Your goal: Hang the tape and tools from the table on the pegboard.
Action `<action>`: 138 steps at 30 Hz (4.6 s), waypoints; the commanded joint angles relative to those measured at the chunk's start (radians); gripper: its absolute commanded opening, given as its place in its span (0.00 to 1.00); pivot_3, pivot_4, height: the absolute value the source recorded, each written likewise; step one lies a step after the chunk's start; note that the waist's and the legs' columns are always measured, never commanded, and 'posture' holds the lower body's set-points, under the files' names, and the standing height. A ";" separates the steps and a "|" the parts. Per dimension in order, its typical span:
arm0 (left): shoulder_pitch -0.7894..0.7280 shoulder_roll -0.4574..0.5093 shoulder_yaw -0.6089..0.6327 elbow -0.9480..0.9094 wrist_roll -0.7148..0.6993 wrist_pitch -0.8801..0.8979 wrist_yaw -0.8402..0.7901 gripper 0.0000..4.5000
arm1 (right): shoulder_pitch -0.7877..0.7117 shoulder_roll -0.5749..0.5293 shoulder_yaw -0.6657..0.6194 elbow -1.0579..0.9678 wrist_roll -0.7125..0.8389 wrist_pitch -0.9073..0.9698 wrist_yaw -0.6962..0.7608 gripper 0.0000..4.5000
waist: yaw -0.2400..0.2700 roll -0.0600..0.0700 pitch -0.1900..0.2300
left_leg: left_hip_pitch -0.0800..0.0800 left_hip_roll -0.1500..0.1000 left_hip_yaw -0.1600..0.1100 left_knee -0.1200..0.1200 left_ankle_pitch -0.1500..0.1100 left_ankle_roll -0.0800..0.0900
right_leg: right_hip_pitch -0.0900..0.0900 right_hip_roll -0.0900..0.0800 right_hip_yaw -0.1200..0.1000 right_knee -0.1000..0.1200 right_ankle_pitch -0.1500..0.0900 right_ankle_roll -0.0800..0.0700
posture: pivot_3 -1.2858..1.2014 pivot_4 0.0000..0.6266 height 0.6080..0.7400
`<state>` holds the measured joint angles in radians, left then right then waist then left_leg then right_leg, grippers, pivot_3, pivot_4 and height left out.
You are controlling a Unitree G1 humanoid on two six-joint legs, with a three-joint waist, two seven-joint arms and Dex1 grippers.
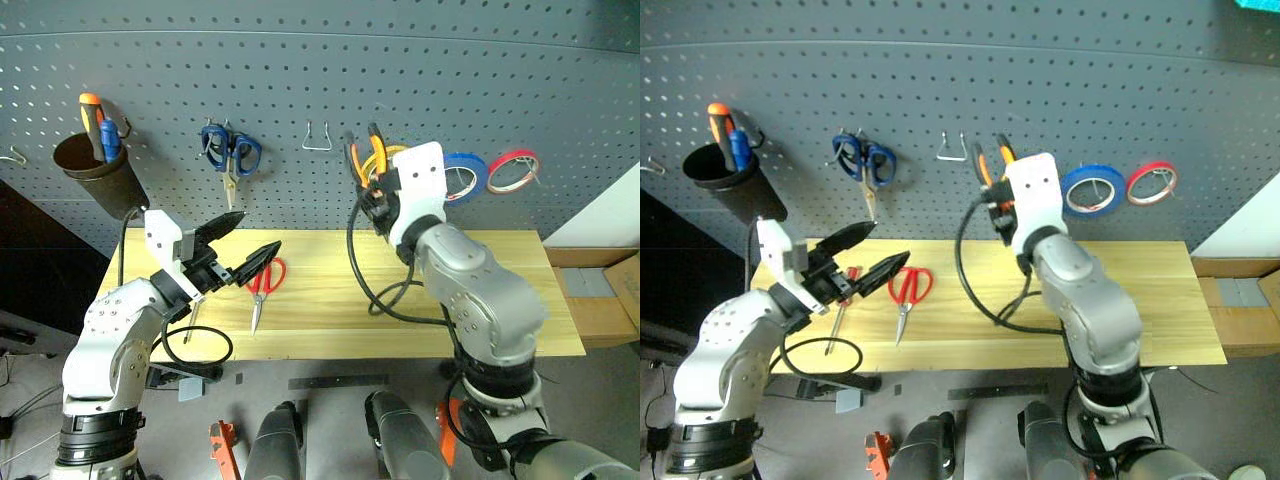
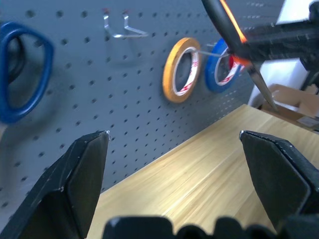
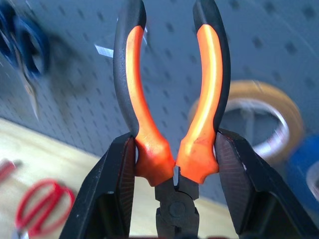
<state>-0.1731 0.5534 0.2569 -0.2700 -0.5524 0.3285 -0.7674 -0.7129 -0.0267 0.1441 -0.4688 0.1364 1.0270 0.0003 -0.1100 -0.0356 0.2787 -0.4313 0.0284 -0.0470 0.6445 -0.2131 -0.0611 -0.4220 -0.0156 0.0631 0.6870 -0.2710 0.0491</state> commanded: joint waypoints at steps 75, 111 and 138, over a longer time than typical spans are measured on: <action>-0.157 -0.034 -0.056 0.056 0.060 -0.126 0.068 1.00 | -0.483 0.064 -0.099 1.581 -0.286 -1.393 -0.222 0.41 | 0.082 -0.011 -0.049 | 0.005 -0.001 -0.003 0.001 0.008 -0.004 | 0.002 0.001 -0.004 0.010 0.005 -0.008 | 0.54 0.23 1.00; -0.081 -0.077 -0.105 0.043 0.157 -0.089 0.171 1.00 | -0.306 -0.010 -0.142 0.438 0.133 -0.530 0.247 1.00 | 0.078 -0.010 -0.054 | 0.006 0.001 -0.005 -0.007 0.016 0.000 | 0.002 0.003 -0.007 0.006 0.009 -0.011 | 0.51 0.27 1.00; -0.165 -0.248 -0.237 0.382 0.425 0.459 0.609 1.00 | 0.162 -0.410 0.152 -0.065 0.311 -0.036 0.492 1.00 | 0.062 -0.007 -0.053 | 0.005 0.001 -0.008 -0.010 0.016 0.000 | 0.006 0.003 -0.010 -0.006 0.009 -0.010 | 0.51 0.32 1.00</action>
<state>-0.3172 0.3145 0.0311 0.1065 -0.1383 0.7831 -0.1651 -0.5311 -0.4287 0.2855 -0.5061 0.4698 1.0156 0.4966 -0.0478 -0.0430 0.2259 -0.4265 0.0292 -0.0547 0.6344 -0.1968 -0.0612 -0.4162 -0.0129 0.0532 0.6812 -0.2620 0.0393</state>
